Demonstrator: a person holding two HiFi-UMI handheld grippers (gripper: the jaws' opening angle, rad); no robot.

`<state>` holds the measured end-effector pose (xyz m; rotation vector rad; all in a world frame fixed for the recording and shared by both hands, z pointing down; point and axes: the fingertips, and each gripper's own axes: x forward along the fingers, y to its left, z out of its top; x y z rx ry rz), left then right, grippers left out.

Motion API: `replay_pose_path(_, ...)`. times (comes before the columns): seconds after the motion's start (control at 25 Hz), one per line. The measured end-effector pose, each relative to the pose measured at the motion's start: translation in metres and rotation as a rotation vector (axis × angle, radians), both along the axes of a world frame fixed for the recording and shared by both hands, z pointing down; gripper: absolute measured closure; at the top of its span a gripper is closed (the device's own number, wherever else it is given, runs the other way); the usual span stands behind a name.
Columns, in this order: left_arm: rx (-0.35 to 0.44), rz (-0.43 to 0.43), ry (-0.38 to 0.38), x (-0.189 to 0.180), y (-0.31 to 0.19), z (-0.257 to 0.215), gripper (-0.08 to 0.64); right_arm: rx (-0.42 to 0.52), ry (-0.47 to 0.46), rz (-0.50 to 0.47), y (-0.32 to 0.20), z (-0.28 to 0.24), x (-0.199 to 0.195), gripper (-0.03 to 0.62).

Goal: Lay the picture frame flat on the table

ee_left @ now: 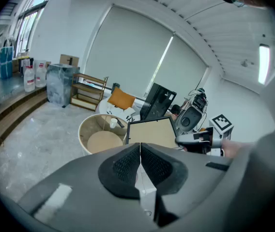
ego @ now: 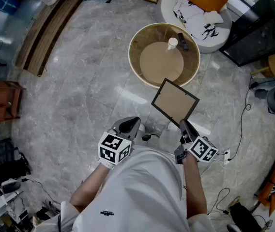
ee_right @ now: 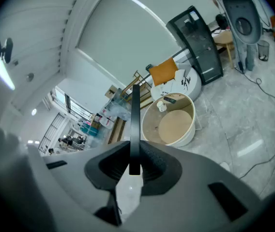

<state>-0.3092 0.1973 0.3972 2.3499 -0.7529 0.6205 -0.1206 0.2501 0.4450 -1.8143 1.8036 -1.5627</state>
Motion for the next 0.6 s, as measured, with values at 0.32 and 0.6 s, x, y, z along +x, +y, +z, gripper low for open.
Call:
replay_pose_path(0.32,0.105,-0.040,0.050,0.029,0.089,-0.051,0.552,0.144,0.015,0.069,0.088,-0.074,-0.002,0.534)
replay_pose_path(0.6,0.128,-0.086,0.031,0.088,0.183,-0.062,0.552,0.243,0.003,0.023,0.163,-0.099,0.030,0.534)
